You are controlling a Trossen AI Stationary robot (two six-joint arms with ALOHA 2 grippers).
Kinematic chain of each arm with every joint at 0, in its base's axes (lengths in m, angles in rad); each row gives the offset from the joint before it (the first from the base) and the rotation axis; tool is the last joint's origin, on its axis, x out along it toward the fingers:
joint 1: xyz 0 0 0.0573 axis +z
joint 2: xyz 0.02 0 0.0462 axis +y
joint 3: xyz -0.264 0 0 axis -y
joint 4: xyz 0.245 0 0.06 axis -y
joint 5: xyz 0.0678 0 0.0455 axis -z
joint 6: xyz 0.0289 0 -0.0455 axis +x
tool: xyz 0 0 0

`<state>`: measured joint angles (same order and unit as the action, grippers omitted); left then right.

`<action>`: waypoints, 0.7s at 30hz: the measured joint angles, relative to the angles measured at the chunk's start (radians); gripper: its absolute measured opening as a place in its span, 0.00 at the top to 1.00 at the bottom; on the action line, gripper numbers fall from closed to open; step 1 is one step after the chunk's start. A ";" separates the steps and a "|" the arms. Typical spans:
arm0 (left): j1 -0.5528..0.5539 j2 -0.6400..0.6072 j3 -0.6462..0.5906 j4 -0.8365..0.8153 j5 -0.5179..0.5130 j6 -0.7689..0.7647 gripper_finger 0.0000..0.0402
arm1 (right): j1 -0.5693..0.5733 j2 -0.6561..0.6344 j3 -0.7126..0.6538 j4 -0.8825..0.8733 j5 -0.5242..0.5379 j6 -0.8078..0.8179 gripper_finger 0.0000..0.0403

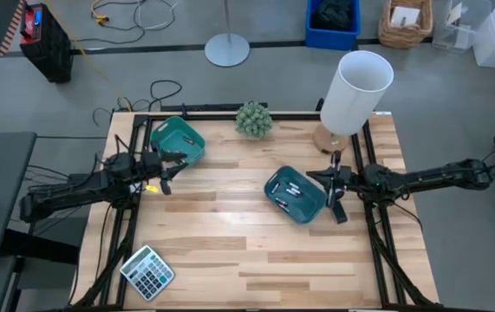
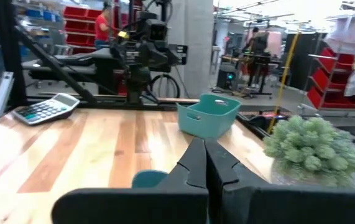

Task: Sort batteries
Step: Return to Home Position

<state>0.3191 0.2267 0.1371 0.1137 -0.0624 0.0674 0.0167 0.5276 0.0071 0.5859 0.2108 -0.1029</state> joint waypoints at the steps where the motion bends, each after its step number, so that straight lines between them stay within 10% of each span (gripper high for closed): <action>1: 0.000 -0.020 0.000 -0.018 0.000 -0.001 0.65 | 0.007 -0.025 0.000 -0.026 0.018 -0.004 0.99; 21: -0.001 -0.223 0.000 -0.239 0.012 -0.021 0.65 | 0.090 -0.526 -0.001 -0.489 0.068 -0.055 0.99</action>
<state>0.3183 0.0036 0.1371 -0.1250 -0.0505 0.0460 0.1071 0.0014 0.0059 0.0971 0.2787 -0.1581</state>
